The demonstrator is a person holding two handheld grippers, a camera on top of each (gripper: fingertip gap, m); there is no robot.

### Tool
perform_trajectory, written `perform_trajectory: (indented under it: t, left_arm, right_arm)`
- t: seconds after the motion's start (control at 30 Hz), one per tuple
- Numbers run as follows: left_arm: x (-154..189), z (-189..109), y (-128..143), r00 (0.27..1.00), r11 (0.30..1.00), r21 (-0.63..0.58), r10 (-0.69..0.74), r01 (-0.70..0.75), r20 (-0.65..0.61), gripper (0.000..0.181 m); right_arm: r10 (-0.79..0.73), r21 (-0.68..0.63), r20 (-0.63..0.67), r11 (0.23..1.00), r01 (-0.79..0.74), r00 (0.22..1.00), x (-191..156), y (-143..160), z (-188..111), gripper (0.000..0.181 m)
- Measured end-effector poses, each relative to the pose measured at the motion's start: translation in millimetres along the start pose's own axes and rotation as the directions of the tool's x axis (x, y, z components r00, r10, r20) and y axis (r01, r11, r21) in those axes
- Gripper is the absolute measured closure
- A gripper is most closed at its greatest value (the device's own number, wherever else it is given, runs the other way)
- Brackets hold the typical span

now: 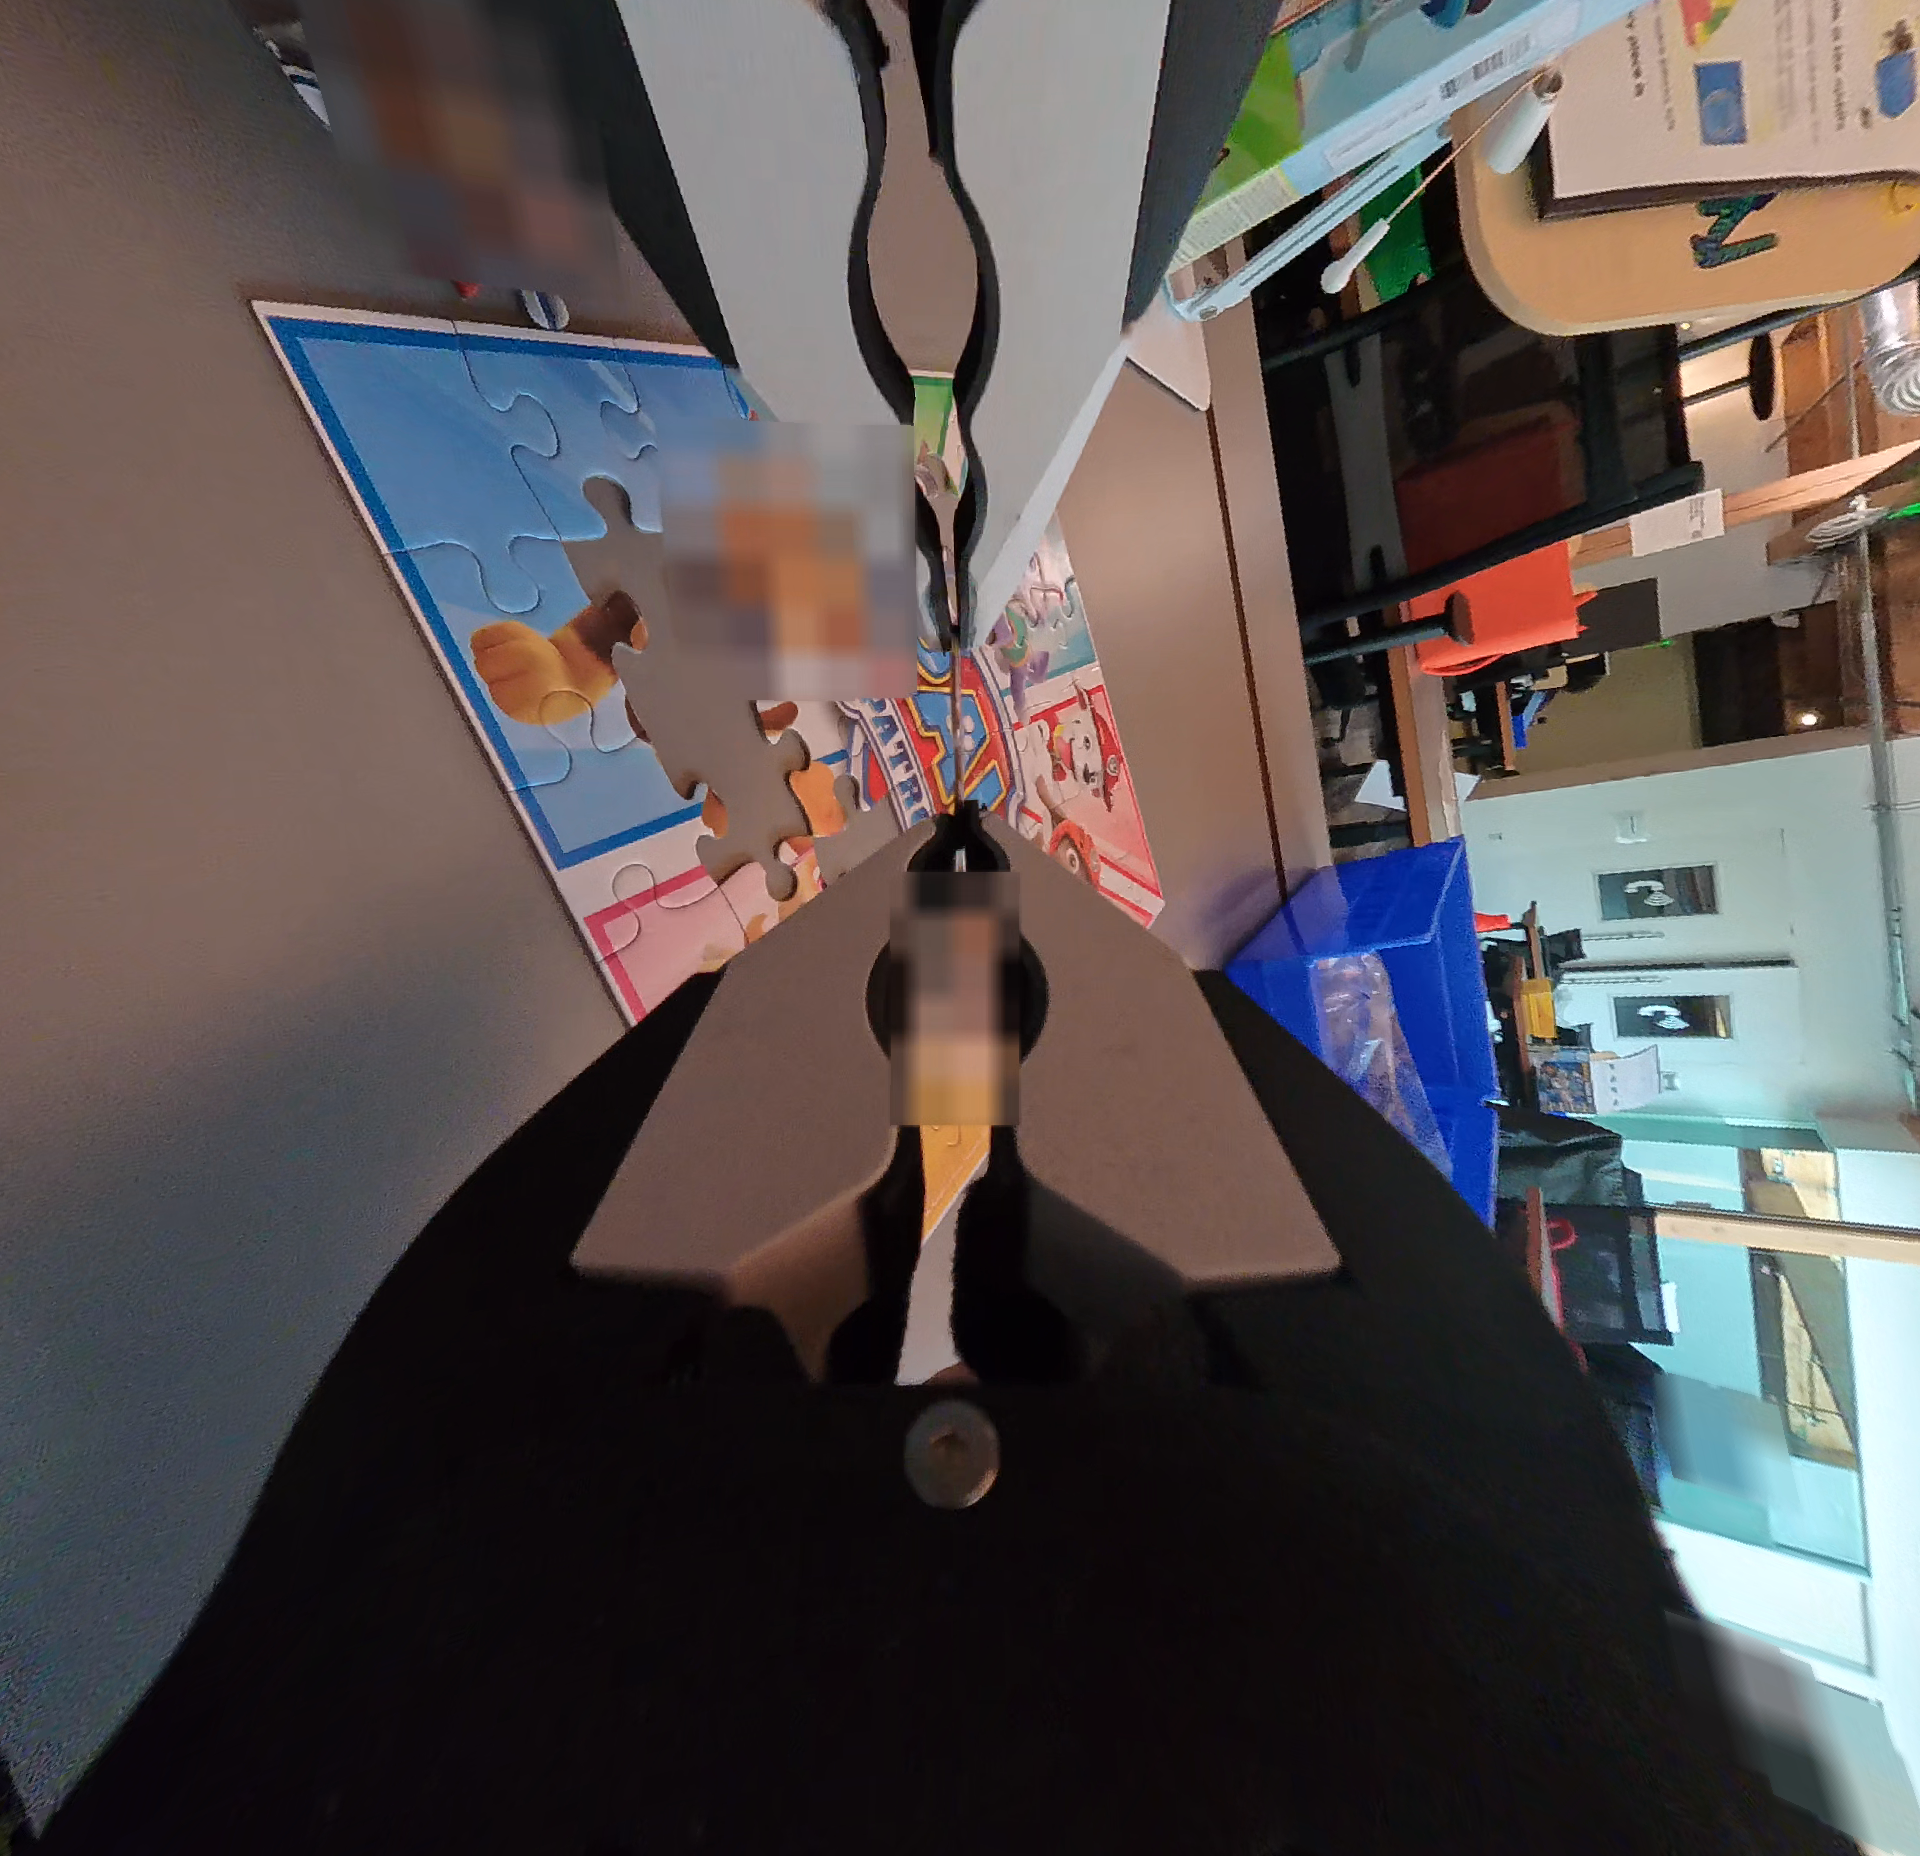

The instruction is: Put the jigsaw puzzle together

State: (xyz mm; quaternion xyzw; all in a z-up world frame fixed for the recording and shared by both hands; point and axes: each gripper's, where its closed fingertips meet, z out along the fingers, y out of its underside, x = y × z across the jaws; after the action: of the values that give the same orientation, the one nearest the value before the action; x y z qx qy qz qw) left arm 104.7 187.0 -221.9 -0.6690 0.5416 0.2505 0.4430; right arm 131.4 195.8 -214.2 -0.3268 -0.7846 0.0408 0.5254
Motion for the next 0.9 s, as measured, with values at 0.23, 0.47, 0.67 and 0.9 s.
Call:
perform_trajectory:
  t: [0.23, 0.47, 0.67, 0.9]
  left_arm:
    - [38, -17, 15, 0.98, 0.999, 0.024, -0.021, 0.026, -0.198, 0.18]
    - [68, -31, 30, 0.924, 0.998, 0.022, -0.051, 0.064, -0.38, 0.181]
    - [66, -33, 29, 0.911, 0.992, 0.024, -0.106, 0.126, -0.399, 0.176]
    - [71, -30, 22, 0.898, 0.987, 0.035, -0.125, 0.154, -0.422, 0.173]
  right_arm:
    - [-0.04, 0.073, 0.141, 0.997, 0.03, 0.989, -28, -12, 12, 0.181]
    - [-0.142, 0.064, 0.209, 0.989, 0.131, 0.968, -51, -12, 27, 0.181]
    - [-0.186, 0.077, 0.237, 0.982, 0.172, 0.954, -54, -10, 23, 0.181]
    - [-0.233, 0.074, 0.252, 0.972, 0.221, 0.939, -54, 0, 17, 0.181]
